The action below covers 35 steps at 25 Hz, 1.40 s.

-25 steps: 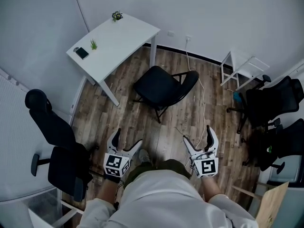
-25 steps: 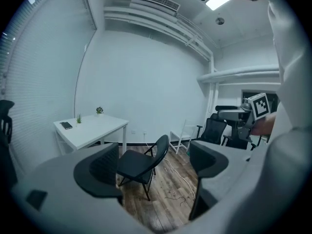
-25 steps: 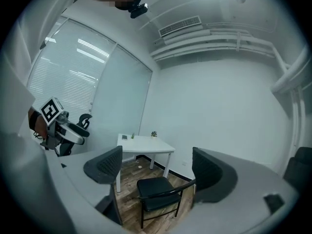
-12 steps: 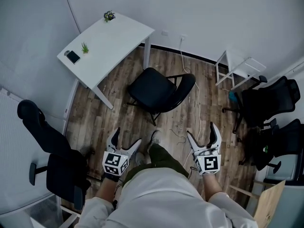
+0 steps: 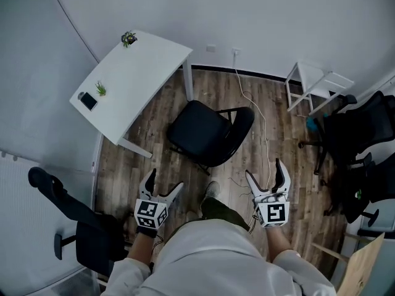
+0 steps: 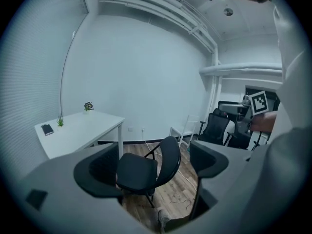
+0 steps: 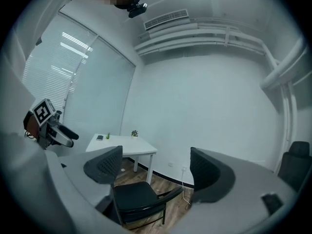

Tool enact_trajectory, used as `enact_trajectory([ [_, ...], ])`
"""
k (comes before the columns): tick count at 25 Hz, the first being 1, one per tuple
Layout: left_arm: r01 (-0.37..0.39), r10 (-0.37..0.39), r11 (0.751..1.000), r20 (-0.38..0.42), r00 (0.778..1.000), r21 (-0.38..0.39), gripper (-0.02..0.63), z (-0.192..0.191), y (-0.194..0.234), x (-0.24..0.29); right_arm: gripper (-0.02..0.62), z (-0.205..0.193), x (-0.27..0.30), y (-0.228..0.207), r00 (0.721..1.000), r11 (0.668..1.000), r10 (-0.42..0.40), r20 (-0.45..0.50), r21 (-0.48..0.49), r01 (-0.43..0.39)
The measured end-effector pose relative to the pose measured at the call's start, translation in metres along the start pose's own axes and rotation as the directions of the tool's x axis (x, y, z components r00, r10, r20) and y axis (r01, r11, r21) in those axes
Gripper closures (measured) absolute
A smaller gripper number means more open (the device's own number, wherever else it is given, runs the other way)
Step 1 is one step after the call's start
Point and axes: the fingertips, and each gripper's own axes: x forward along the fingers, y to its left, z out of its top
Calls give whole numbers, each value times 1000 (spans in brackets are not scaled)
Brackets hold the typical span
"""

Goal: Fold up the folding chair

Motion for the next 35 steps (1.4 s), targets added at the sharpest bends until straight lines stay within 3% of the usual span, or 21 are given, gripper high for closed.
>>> enact_trajectory([
  [11,11,-8,1000,-91,996,27,150,26,32,106,161,-36,86,-55,998,996,-23,-57,85,27],
  [23,49,-58,997,-188,980,-51,150,11,84,184,163,-57,151,-92,985,986,-78,-154,134,99],
  [28,108,-123,992,-246,961,-71,150,-11,114,215,163,-64,171,-95,968,976,-144,-203,130,173],
  [35,193,-208,978,-338,918,-78,150,-38,158,262,163,-87,192,-85,925,951,-227,-305,134,277],
])
